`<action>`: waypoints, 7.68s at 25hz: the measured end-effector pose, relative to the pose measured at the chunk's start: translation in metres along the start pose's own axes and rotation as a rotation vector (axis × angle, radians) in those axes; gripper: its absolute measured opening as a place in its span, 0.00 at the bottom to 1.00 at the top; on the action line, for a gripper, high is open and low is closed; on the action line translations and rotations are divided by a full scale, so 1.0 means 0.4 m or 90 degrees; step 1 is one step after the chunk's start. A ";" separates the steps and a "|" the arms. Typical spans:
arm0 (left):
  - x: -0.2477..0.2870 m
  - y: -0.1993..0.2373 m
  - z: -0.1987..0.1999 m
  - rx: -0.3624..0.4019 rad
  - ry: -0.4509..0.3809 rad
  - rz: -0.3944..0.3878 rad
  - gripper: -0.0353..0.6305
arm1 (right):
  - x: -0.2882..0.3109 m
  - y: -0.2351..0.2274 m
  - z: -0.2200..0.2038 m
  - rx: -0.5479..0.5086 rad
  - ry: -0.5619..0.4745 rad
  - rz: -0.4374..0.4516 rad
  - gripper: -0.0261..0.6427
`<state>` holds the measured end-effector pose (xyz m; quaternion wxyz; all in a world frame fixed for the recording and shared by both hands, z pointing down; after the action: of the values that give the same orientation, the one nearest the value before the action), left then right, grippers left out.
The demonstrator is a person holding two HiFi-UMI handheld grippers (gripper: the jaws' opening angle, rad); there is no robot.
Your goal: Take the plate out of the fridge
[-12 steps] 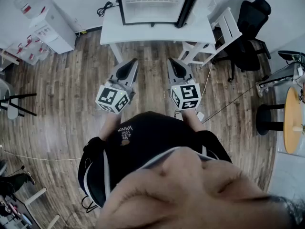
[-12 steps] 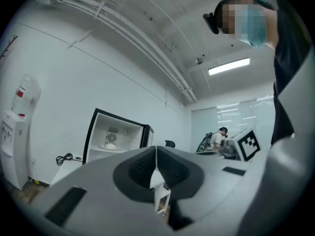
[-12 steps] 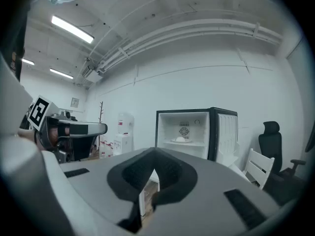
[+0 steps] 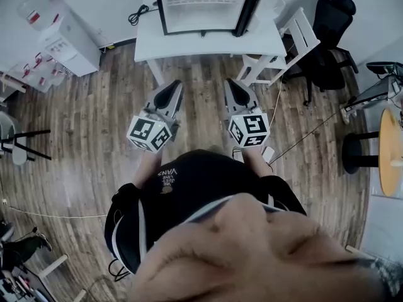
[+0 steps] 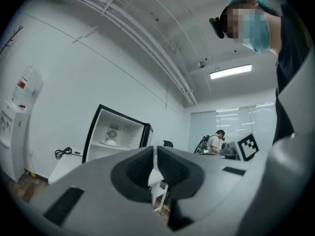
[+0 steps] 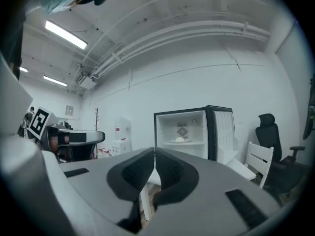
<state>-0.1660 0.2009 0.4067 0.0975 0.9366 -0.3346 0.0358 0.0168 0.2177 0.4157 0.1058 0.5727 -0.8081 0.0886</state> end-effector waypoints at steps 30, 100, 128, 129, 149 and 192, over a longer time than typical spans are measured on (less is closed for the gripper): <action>0.373 0.234 0.065 -0.068 -0.010 0.056 0.09 | 0.354 -0.305 0.102 -0.010 0.009 0.063 0.06; 0.835 0.758 0.192 -0.074 0.040 -0.061 0.09 | 0.955 -0.488 0.252 0.024 0.019 -0.030 0.06; 0.955 0.847 0.147 -0.370 0.081 0.072 0.09 | 1.039 -0.606 0.286 -0.009 0.039 0.063 0.06; 0.959 0.849 0.145 -0.380 0.081 0.075 0.09 | 1.041 -0.609 0.286 -0.010 0.040 0.065 0.06; 0.996 0.870 0.107 -0.578 0.069 0.033 0.30 | 1.083 -0.621 0.282 -0.016 0.053 0.102 0.06; 1.037 0.845 0.087 -0.838 0.160 0.037 0.34 | 1.135 -0.673 0.300 0.012 0.029 0.144 0.06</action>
<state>-0.0595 -0.3193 0.4812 0.6855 0.6612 -0.2980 -0.0639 0.1166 -0.3141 0.4301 0.1080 0.4765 -0.8641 0.1210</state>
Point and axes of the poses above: the fingertips, and each gripper's own axes: x forward along the fingers, y to its left, z out of its top, the point moved 4 cm from there along -x, backward along the fingers, and after that the axes turned 14 degrees about y, right-handed, at the moved point
